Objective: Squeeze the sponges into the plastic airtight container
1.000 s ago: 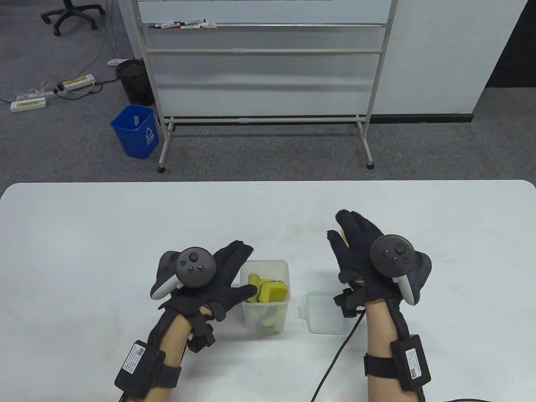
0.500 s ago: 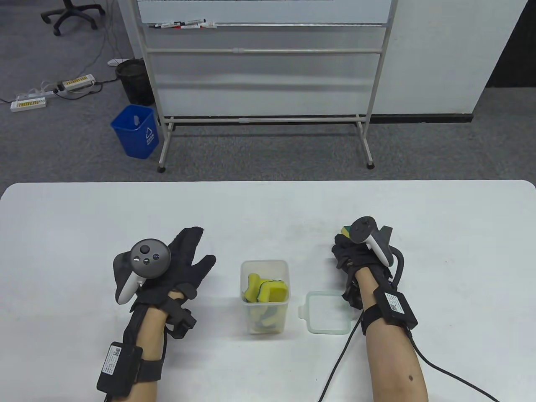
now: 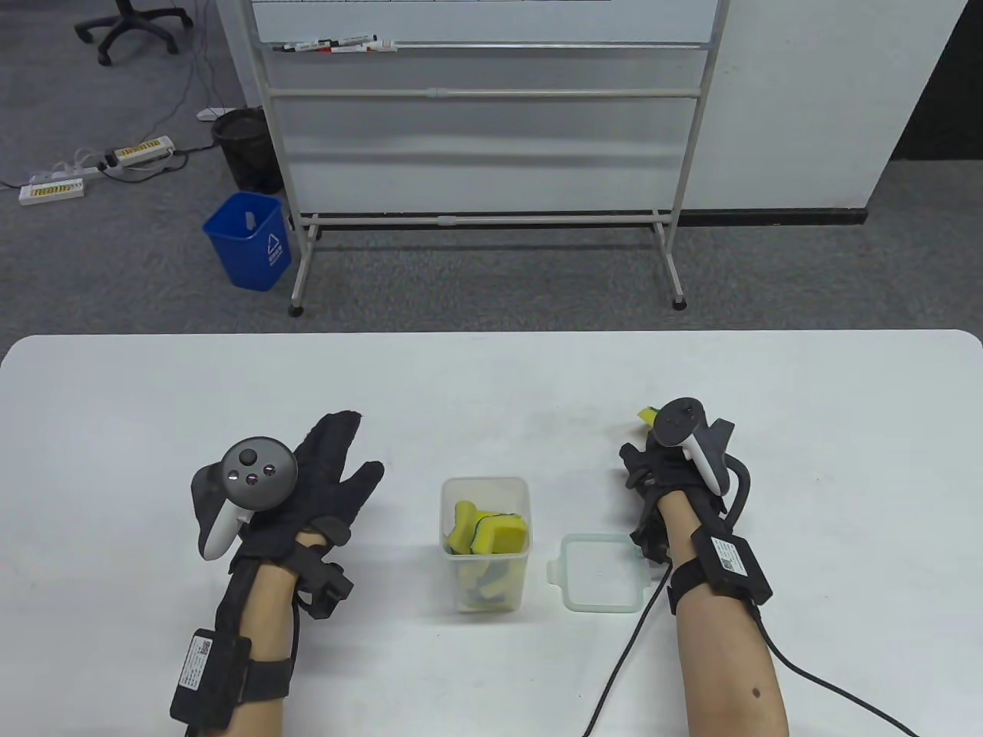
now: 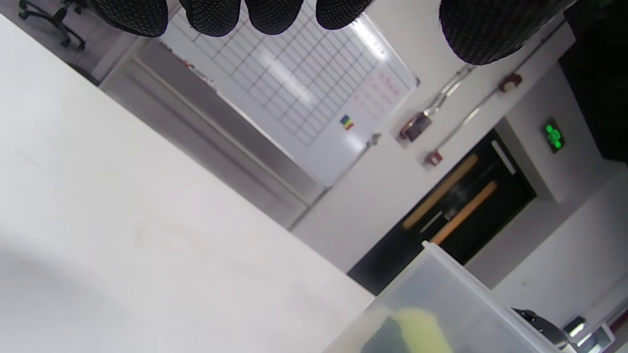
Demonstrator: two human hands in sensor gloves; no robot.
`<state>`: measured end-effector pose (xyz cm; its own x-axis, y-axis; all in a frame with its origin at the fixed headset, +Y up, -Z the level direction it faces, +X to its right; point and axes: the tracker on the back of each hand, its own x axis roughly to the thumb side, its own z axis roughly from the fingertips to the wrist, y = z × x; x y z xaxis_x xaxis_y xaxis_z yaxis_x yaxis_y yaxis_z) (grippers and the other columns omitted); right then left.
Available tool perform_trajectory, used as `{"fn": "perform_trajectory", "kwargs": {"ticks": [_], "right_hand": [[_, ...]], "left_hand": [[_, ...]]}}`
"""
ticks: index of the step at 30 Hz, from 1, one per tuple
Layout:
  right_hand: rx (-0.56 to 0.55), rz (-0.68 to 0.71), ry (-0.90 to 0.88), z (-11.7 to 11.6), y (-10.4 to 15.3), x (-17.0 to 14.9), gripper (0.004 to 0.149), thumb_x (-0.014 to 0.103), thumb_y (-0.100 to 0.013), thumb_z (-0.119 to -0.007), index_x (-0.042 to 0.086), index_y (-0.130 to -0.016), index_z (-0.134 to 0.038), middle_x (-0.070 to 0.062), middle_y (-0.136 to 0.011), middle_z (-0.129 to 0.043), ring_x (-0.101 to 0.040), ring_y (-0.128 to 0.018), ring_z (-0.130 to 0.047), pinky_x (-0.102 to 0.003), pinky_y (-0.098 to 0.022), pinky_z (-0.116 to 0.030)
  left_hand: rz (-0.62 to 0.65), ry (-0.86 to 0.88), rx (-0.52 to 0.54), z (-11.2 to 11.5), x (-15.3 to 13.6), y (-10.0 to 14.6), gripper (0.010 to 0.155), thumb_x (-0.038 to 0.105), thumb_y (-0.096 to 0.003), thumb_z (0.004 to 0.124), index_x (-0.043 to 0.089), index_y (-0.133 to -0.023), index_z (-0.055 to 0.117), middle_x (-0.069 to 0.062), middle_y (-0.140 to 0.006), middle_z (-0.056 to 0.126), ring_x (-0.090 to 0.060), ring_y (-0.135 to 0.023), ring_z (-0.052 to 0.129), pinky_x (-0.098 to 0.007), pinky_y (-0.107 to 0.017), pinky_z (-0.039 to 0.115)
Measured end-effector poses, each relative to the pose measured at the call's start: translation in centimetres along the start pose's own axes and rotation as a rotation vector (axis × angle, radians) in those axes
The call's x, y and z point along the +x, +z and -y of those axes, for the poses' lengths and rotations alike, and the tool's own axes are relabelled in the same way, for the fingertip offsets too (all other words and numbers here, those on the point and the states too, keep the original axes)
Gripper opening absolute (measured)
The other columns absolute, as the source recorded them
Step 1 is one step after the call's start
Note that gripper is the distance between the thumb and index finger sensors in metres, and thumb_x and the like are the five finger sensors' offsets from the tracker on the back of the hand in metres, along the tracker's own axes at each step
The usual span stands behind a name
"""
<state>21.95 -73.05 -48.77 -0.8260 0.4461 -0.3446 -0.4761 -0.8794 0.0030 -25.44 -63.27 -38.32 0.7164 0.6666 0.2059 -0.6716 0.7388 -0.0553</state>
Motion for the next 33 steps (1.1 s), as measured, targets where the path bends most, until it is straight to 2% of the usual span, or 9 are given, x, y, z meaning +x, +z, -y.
{"fn": "perform_trajectory", "kwargs": {"ticks": [4, 5, 7, 10, 17, 19, 23, 27, 33], "right_hand": [[-0.062, 0.095, -0.328, 2.8, 2.1, 0.3, 0.070, 0.059, -0.044, -0.074, 0.017, -0.100, -0.074, -0.019, -0.113, -0.059, -0.042, -0.100, -0.072, -0.062, -0.071, -0.057], [-0.046, 0.169, -0.485, 3.8, 3.0, 0.7, 0.069, 0.058, -0.044, -0.074, 0.017, -0.099, -0.076, -0.019, -0.112, -0.061, -0.042, -0.099, -0.073, -0.062, -0.070, -0.057], [-0.013, 0.292, -0.665, 5.1, 4.6, 1.6, 0.067, 0.058, -0.045, -0.074, 0.017, -0.097, -0.080, -0.019, -0.110, -0.066, -0.042, -0.096, -0.077, -0.062, -0.069, -0.059], [0.070, 0.477, -0.855, 6.9, 7.4, 3.4, 0.064, 0.058, -0.046, -0.074, 0.017, -0.093, -0.086, -0.018, -0.108, -0.073, -0.041, -0.093, -0.082, -0.063, -0.069, -0.060], [0.188, 0.782, -0.803, 8.8, 12.9, 7.0, 0.060, 0.059, -0.047, -0.073, 0.018, -0.084, -0.095, -0.016, -0.102, -0.084, -0.039, -0.086, -0.091, -0.063, -0.068, -0.063], [0.262, 0.870, -0.772, 9.0, 14.1, 7.9, 0.059, 0.060, -0.048, -0.072, 0.019, -0.083, -0.097, -0.015, -0.101, -0.086, -0.038, -0.086, -0.093, -0.064, -0.069, -0.062], [0.383, 1.002, -0.728, 8.9, 16.1, 9.7, 0.058, 0.059, -0.049, -0.072, 0.019, -0.081, -0.098, -0.013, -0.101, -0.087, -0.038, -0.086, -0.093, -0.065, -0.069, -0.062], [0.414, 1.095, -0.651, 8.8, 17.9, 11.3, 0.057, 0.059, -0.049, -0.072, 0.020, -0.079, -0.100, -0.010, -0.100, -0.089, -0.037, -0.086, -0.093, -0.065, -0.070, -0.062], [0.398, 1.146, -0.534, 7.9, 19.7, 12.9, 0.056, 0.059, -0.049, -0.072, 0.020, -0.080, -0.100, -0.005, -0.104, -0.086, -0.037, -0.091, -0.089, -0.065, -0.070, -0.060]], "left_hand": [[0.044, 0.018, 0.017, -0.1, 0.9, 0.2, 0.080, 0.062, -0.0502, 0.067, 0.024, -0.114, 0.035, -0.016, -0.122, 0.034, -0.047, -0.111, 0.040, -0.069, -0.074, 0.050], [0.063, 0.025, 0.020, -0.1, 1.3, 0.2, 0.080, 0.062, -0.0503, 0.067, 0.024, -0.114, 0.035, -0.016, -0.122, 0.034, -0.047, -0.111, 0.040, -0.069, -0.075, 0.050], [0.097, 0.037, 0.024, -0.1, 2.0, 0.4, 0.080, 0.061, -0.0503, 0.068, 0.024, -0.114, 0.036, -0.016, -0.123, 0.034, -0.047, -0.111, 0.040, -0.069, -0.075, 0.050], [0.154, 0.059, 0.045, -0.1, 3.2, 0.6, 0.079, 0.061, -0.0502, 0.068, 0.025, -0.114, 0.037, -0.015, -0.123, 0.036, -0.046, -0.111, 0.041, -0.069, -0.075, 0.050], [0.271, 0.187, 0.104, -0.3, 5.0, 1.3, 0.075, 0.060, -0.0503, 0.069, 0.027, -0.113, 0.043, -0.013, -0.122, 0.046, -0.044, -0.111, 0.050, -0.068, -0.074, 0.054], [0.296, 0.238, 0.113, -0.2, 5.3, 1.4, 0.073, 0.060, -0.0505, 0.068, 0.028, -0.113, 0.046, -0.012, -0.121, 0.050, -0.043, -0.110, 0.052, -0.068, -0.074, 0.055], [0.324, 0.332, 0.106, 0.3, 5.6, 1.2, 0.063, 0.056, -0.0515, 0.068, 0.030, -0.108, 0.060, -0.009, -0.115, 0.069, -0.038, -0.105, 0.069, -0.064, -0.073, 0.062], [0.348, 0.391, 0.038, 1.2, 6.1, 0.8, 0.055, 0.052, -0.0511, 0.072, 0.028, -0.100, 0.074, -0.007, -0.105, 0.084, -0.035, -0.096, 0.083, -0.060, -0.070, 0.069], [0.439, 0.385, -0.256, 3.0, 7.2, 0.3, 0.065, 0.059, -0.0490, 0.075, 0.025, -0.104, 0.067, -0.009, -0.108, 0.080, -0.037, -0.096, 0.082, -0.061, -0.070, 0.069]]}}
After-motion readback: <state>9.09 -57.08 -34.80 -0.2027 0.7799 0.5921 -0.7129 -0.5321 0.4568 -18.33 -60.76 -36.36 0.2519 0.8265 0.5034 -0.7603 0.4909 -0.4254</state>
